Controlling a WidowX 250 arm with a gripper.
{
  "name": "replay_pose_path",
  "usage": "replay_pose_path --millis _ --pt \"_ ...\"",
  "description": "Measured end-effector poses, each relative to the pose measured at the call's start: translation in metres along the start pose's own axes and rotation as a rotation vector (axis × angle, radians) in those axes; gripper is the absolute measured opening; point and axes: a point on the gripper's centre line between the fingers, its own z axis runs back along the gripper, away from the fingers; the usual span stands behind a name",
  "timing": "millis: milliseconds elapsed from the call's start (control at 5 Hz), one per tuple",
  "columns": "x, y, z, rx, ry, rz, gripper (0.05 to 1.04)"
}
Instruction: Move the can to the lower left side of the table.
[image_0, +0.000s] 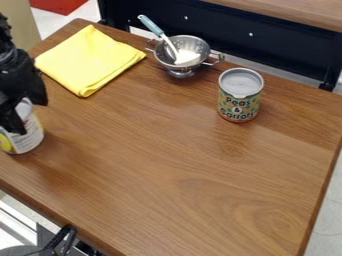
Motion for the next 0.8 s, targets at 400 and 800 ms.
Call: replay_pose_path --millis 400,800 --pt "0.005 0.006 0.003 -0.004 -0.006 0.077 1.000" --pt "0.049 0.002 0.006 0.005 -0.056 0.137 1.000"
